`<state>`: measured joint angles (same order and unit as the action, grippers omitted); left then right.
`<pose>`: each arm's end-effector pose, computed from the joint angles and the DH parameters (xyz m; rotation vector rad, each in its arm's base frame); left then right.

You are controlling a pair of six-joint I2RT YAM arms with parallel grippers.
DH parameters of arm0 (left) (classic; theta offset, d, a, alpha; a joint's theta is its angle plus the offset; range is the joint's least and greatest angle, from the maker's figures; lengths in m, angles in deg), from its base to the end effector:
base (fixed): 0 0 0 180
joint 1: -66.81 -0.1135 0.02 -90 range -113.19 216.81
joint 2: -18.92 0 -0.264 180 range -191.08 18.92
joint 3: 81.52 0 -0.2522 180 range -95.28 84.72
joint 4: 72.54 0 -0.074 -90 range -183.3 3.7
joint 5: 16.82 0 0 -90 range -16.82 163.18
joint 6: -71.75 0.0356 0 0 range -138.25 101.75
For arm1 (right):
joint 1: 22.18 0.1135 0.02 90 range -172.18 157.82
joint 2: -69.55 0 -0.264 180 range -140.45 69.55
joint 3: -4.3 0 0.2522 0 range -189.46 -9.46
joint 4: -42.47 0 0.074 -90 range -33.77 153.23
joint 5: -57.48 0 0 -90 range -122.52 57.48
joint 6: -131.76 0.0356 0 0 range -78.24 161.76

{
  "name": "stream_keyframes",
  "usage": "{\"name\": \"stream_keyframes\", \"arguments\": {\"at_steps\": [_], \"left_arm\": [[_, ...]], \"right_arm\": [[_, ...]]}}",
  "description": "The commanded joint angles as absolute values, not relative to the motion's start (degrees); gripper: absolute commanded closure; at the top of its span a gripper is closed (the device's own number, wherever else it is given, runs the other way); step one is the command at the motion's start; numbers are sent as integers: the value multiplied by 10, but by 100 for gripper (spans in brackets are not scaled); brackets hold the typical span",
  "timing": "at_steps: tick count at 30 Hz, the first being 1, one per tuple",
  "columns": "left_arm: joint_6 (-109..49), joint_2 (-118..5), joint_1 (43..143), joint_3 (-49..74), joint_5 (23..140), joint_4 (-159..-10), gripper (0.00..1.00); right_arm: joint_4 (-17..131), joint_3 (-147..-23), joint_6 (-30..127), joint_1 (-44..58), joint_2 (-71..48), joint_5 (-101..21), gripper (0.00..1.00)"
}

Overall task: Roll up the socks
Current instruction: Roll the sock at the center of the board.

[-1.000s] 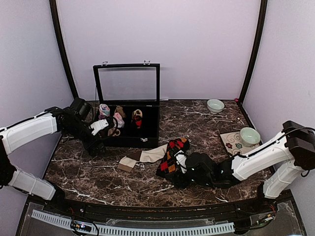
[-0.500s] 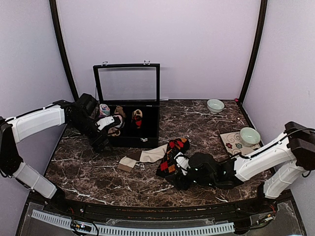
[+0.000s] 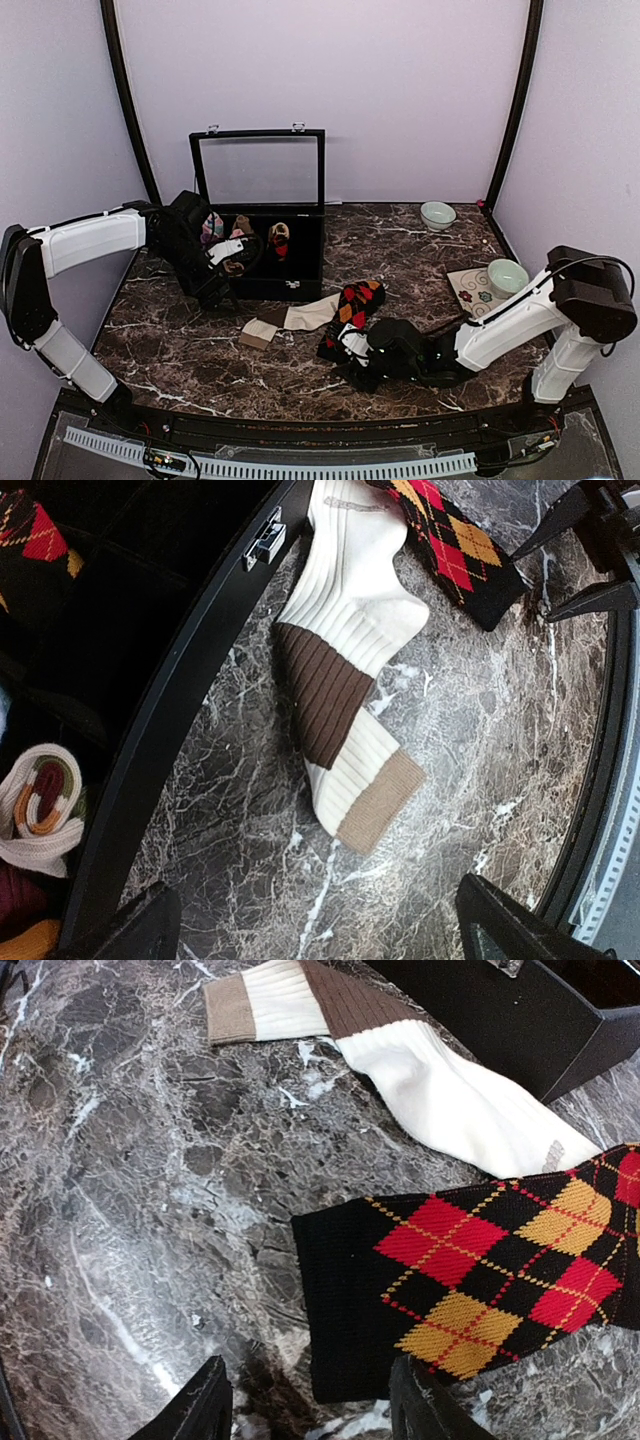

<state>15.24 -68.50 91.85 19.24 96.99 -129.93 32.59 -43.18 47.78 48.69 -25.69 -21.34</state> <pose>0.2674 -0.1408 0.2443 1.3973 2.2468 -0.5136 0.1047 0.2808 0.1228 -1.1230 1.9701 0.5151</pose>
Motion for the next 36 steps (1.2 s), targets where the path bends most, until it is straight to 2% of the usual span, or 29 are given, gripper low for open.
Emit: {"name": "stream_keyframes", "arguments": {"at_steps": [1, 8, 15, 18, 22, 23, 36], "left_arm": [[172, -663, 922, 193, 984, -1331, 1], [177, -656, 923, 202, 977, -1334, 1], [179, -649, 922, 201, 976, -1337, 1], [183, -649, 924, 201, 980, -1342, 1], [188, -651, 932, 206, 997, -1343, 1], [190, -651, 936, 209, 1003, -1342, 1], [217, -691, 1017, 243, 1043, -1284, 1]], "right_arm": [[315, -454, 435, 489, -276, -183, 47], [316, -460, 431, 480, -299, -188, 51], [323, -464, 446, 469, -324, -196, 63], [335, -466, 458, 470, -331, -200, 72], [356, -469, 475, 470, -329, -222, 98], [359, -469, 482, 470, -323, -228, 100], [331, -423, 646, 469, -290, -352, 100]]}}
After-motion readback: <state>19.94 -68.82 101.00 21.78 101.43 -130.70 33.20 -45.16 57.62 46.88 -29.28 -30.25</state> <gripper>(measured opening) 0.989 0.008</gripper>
